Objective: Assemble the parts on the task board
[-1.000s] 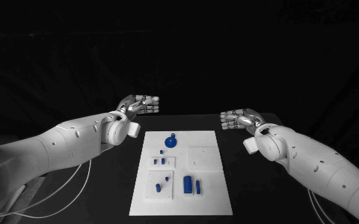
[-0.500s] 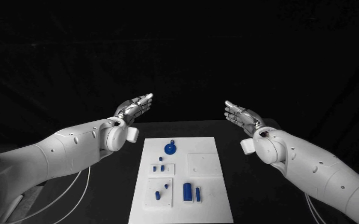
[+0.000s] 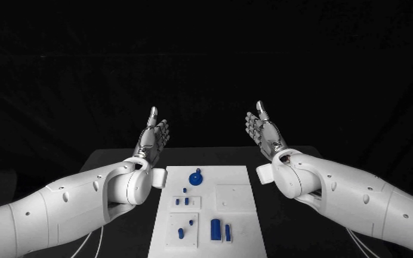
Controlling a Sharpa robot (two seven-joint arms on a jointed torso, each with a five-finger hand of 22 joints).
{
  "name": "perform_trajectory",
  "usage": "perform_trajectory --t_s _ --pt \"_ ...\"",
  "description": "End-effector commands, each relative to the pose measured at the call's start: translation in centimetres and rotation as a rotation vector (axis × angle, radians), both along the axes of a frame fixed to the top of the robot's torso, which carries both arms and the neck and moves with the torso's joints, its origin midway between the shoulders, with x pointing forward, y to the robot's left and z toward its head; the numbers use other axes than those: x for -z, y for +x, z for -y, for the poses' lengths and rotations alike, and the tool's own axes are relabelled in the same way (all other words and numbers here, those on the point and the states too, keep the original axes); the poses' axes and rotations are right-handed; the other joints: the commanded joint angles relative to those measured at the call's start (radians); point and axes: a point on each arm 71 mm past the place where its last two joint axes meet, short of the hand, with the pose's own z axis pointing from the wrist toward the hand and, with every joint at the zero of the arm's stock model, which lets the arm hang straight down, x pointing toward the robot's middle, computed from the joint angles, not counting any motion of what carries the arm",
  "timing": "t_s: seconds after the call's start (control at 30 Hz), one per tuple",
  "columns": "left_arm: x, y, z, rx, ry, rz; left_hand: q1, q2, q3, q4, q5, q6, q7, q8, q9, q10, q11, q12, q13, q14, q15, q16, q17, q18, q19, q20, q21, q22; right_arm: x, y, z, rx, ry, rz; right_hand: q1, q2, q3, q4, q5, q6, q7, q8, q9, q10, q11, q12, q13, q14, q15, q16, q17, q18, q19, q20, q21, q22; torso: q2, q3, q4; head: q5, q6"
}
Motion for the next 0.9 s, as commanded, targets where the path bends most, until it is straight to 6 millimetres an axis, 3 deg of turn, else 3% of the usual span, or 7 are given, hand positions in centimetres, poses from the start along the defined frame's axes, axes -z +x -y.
perform_trajectory --t_s 0.03,0.33,0.9 --pt "-1.0 -1.2 0.4 -0.13 0.091 0.07 -0.09 -0.003 0.006 0.004 -0.008 -0.034 -0.003 -0.007 -0.002 -0.041 -0.004 -0.007 -0.002 -0.035 -0.003 -0.007 -0.002 -0.015 -0.027 -0.005 -0.005 -0.003 -1.0 -1.2 0.6 0.199 0.063 0.043 -0.056 -0.001 -0.003 0.009 -0.012 -0.025 -0.004 -0.005 -0.002 -0.032 -0.003 -0.006 -0.002 -0.036 -0.004 -0.008 -0.003 -0.013 -0.026 -0.004 -0.008 -0.003 -0.001 -0.0018 0.0061 -0.002 0.001" --pt "-2.2 -3.1 1.9 -0.155 0.093 0.091 -0.09 -0.003 0.006 0.004 -0.008 -0.034 -0.003 -0.007 -0.002 -0.041 -0.004 -0.007 -0.002 -0.035 -0.003 -0.007 -0.002 -0.015 -0.027 -0.005 -0.005 -0.003 -1.4 -3.9 0.2 0.251 0.059 0.028 -0.056 -0.001 -0.003 0.009 -0.012 -0.025 -0.004 -0.005 -0.002 -0.032 -0.003 -0.006 -0.002 -0.036 -0.004 -0.008 -0.003 -0.013 -0.026 -0.004 -0.008 -0.003 -0.001 -0.0018 0.0061 -0.002 0.001" --pt "-2.2 -3.2 1.9 -0.155 0.093 0.091 -0.09 -0.003 0.006 0.004 -0.008 -0.034 -0.003 -0.007 -0.002 -0.041 -0.004 -0.007 -0.002 -0.035 -0.003 -0.007 -0.002 -0.015 -0.027 -0.005 -0.005 -0.003 -1.4 -4.0 0.2 0.254 0.058 0.027 -0.056 -0.001 -0.003 0.009 -0.012 -0.025 -0.004 -0.005 -0.002 -0.032 -0.003 -0.006 -0.002 -0.036 -0.004 -0.008 -0.003 -0.013 -0.026 -0.004 -0.008 -0.003 -0.001 -0.0018 0.0061 -0.002 0.001"
